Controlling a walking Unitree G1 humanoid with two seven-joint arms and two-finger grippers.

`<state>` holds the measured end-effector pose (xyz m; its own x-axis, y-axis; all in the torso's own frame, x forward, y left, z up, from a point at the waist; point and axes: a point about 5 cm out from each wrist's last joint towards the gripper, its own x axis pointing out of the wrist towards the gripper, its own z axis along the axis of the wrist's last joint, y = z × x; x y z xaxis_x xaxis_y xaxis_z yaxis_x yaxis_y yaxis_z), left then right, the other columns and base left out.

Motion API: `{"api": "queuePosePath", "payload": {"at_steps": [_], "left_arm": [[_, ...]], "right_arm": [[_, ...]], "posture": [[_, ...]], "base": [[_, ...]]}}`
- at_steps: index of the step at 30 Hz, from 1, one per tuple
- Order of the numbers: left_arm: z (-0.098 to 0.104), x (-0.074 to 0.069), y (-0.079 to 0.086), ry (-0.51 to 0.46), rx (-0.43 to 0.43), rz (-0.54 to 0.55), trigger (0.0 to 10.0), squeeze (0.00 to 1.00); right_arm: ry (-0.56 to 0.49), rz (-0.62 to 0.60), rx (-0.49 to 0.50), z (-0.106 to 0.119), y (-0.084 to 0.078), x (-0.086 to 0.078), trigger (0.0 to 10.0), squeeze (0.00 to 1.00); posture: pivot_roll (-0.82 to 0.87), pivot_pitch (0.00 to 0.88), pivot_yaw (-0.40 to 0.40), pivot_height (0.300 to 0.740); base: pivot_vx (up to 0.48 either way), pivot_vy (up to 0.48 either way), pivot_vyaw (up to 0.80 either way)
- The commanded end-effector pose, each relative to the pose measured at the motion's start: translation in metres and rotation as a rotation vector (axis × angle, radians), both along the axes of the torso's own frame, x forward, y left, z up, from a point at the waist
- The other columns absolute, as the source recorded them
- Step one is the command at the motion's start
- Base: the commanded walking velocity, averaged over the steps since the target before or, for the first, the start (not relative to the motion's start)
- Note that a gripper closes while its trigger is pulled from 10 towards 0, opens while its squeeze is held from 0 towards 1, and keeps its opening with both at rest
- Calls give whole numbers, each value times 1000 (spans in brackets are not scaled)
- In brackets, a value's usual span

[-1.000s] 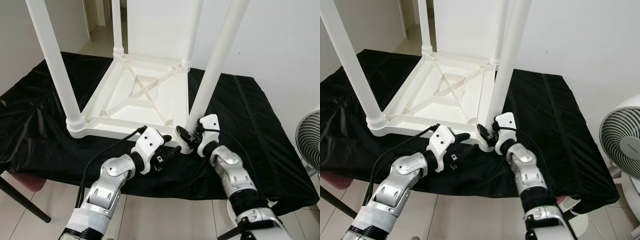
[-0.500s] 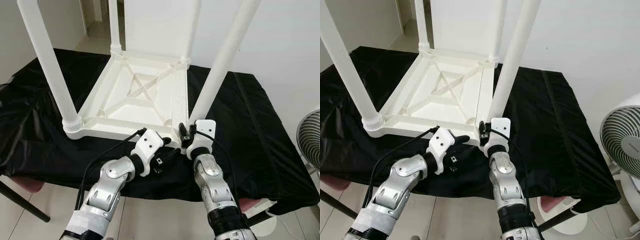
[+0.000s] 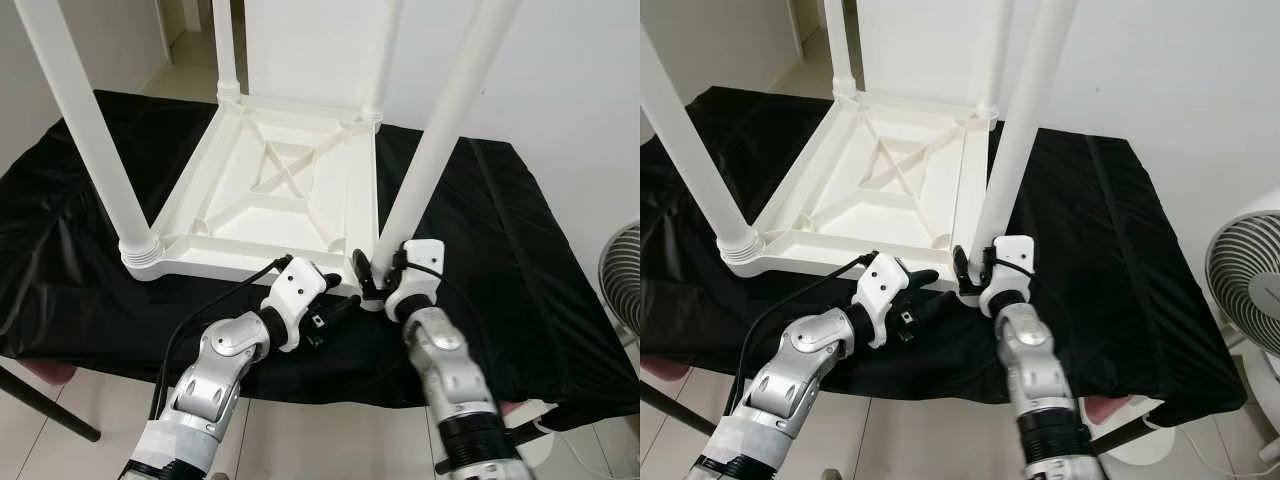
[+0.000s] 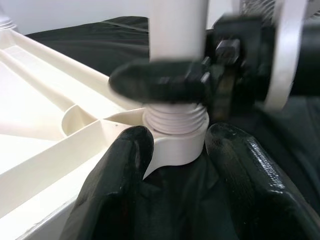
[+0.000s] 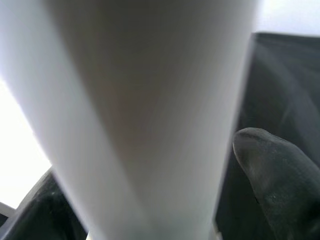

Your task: Building children table

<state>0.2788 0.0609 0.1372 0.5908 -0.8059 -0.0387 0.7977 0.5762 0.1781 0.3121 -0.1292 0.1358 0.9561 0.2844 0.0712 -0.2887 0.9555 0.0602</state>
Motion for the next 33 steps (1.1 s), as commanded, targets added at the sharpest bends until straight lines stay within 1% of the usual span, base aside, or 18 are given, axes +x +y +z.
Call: {"api": "queuePosePath", "payload": {"at_steps": [1,2,3,4,6,8,11,12,14,16,18,21,22,23,24,29,33], "left_arm": [[2,0,-1,-11,-10,47,10000,0],[3,1,-1,-13,-9,46,10000,0],[3,1,-1,-13,-9,46,10000,0],[3,2,-1,-15,-9,44,10000,0],[4,4,-2,-20,-8,41,10000,0],[5,5,-2,-22,-6,38,10000,0],[5,5,-2,-23,-6,38,10000,0],[5,6,-2,-26,-5,31,10000,0],[5,6,-2,-27,-4,29,10000,0],[5,6,-2,-27,-4,29,10000,0],[6,6,-2,-30,-4,32,10000,0],[7,7,-1,-31,-4,35,10000,0],[7,6,0,-33,-3,39,10000,0],[7,6,0,-33,-3,39,10000,0],[7,6,1,-33,-4,44,10000,0],[7,5,3,-31,-2,50,10000,0],[7,3,3,-29,0,49,10000,0]], "right_arm": [[12,32,9,-1,3,-1,10000,1000],[-14,104,-54,0,-1,-2,10000,0],[-14,104,-54,0,-1,-2,10000,0],[-27,164,-114,0,-8,-1,10000,0],[-31,269,-194,0,-19,-1,10000,0],[-28,323,-231,0,-24,1,10000,0],[-26,340,-240,0,-25,1,10000,0],[-31,387,-264,0,-30,6,10000,0],[-32,400,-273,1,-31,7,10000,0],[-32,400,-273,1,-31,7,10000,0],[-21,436,-275,0,-31,13,10000,0],[-13,452,-270,-1,-30,17,10000,0],[0,470,-270,-4,-28,21,2706,0],[0,470,-270,-4,-28,21,2706,0],[14,487,-264,-7,-25,23,0,0],[33,515,-259,-13,-24,24,0,0],[38,525,-254,-16,-28,23,0,0]], "posture": [[108,22,-66,740],[105,12,-66,740],[105,12,-66,740],[102,5,-64,740],[102,5,-64,740],[99,0,-59,740],[99,0,-59,740],[98,0,-57,740],[98,0,-57,740],[98,0,-57,740],[111,0,-57,740],[117,0,-57,740],[127,0,-59,740],[127,0,-59,740],[133,0,-60,740],[138,0,-55,740],[134,6,-53,740]], "base": [[0,0,0],[0,0,0],[0,0,0],[0,0,0],[0,0,0],[0,0,0],[0,0,0],[0,0,0],[0,0,0],[0,0,0],[0,0,0],[0,0,0],[0,0,0],[0,0,0],[0,0,0],[0,0,0],[0,0,0]]}}
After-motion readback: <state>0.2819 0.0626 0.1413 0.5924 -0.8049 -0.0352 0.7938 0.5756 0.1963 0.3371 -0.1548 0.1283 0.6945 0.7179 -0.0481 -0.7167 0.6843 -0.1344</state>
